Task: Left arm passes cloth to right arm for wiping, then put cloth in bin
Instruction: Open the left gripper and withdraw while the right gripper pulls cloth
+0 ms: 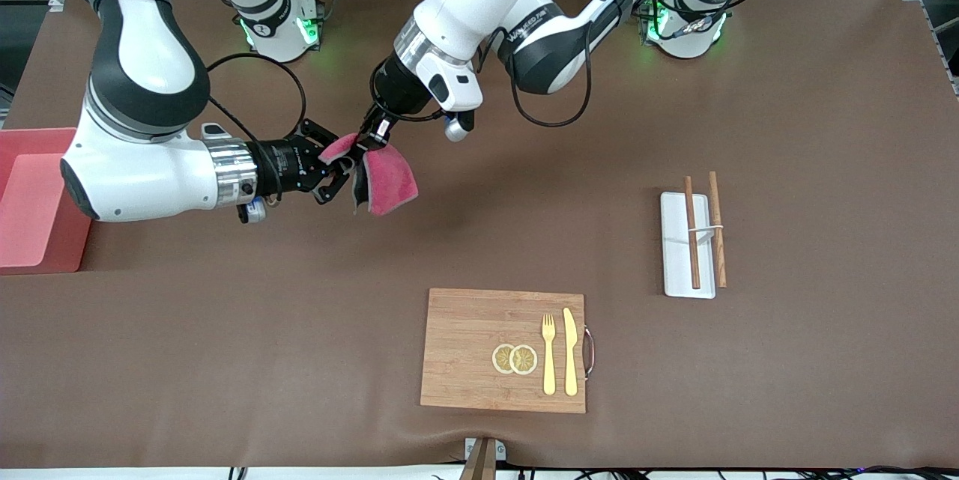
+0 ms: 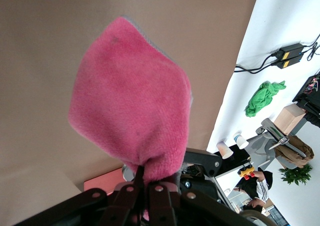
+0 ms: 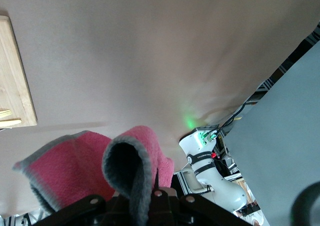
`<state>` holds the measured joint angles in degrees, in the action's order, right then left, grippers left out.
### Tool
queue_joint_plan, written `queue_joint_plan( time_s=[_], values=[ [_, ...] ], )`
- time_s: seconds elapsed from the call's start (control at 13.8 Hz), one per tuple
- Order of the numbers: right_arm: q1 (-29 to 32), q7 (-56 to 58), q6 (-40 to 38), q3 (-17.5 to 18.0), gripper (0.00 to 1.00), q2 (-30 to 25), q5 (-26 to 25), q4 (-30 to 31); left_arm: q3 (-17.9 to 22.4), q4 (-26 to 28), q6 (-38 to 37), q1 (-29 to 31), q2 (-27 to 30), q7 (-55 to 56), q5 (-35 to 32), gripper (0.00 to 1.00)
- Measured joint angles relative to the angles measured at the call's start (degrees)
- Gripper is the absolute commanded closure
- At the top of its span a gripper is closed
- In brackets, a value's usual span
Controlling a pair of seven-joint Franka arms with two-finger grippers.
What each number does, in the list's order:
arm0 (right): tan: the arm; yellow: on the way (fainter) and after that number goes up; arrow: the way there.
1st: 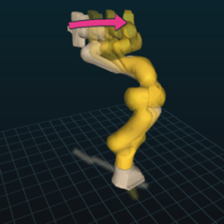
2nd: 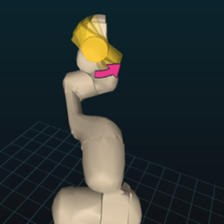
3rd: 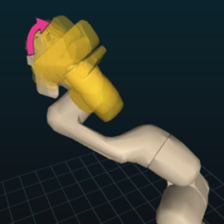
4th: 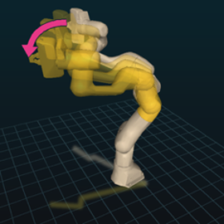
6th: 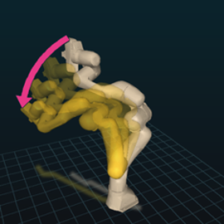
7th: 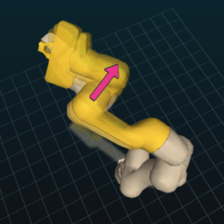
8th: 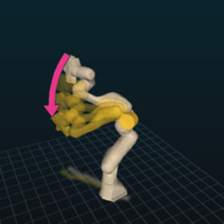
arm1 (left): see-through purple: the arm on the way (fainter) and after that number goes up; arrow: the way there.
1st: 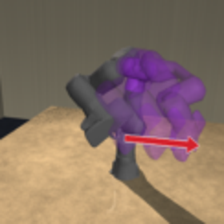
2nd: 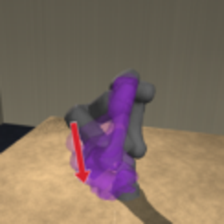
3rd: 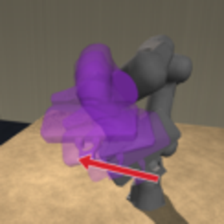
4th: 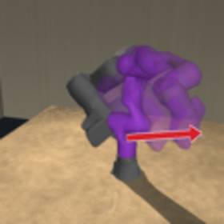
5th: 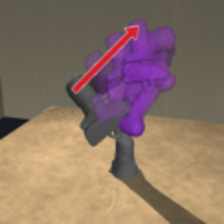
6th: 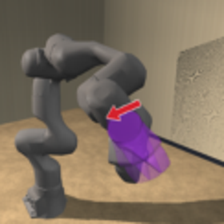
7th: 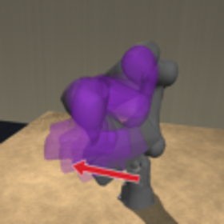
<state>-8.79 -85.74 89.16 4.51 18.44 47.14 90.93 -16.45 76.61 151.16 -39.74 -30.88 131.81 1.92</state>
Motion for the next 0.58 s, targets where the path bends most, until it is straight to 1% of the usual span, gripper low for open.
queue_joint_plan(
  time_s=[0.07, 0.15, 0.29, 0.44, 0.58],
  values=[
    [0.60, 1.34, -1.37, -0.19, 1.00, 0.01, 0.00, -0.03, 0.25, 0.00, 0.00, 0.08, 0.00, 0.00, 0.00, 0.24],
    [1.53, 2.80, -3.25, -0.34, 1.00, 0.01, -0.02, -0.07, 0.43, 0.00, 0.00, 0.22, 0.00, 0.00, 0.00, 0.00],
    [3.44, 6.27, -5.36, -0.57, 1.00, 0.03, -1.58, -0.06, 0.79, -0.06, -0.49, 0.98, 0.04, 0.00, 0.00, 0.00],
    [3.53, 9.14, -6.08, -0.44, 1.00, 0.03, -7.58, -0.06, 1.32, -0.17, -3.50, 3.02, 0.31, -0.02, -0.27, 0.00],
    [1.34, 10.44, -6.09, -0.06, 1.00, 0.04, -13.14, -0.03, 1.57, -0.43, -8.63, 7.21, 1.24, -1.31, -2.10, 0.00]
  ],
)
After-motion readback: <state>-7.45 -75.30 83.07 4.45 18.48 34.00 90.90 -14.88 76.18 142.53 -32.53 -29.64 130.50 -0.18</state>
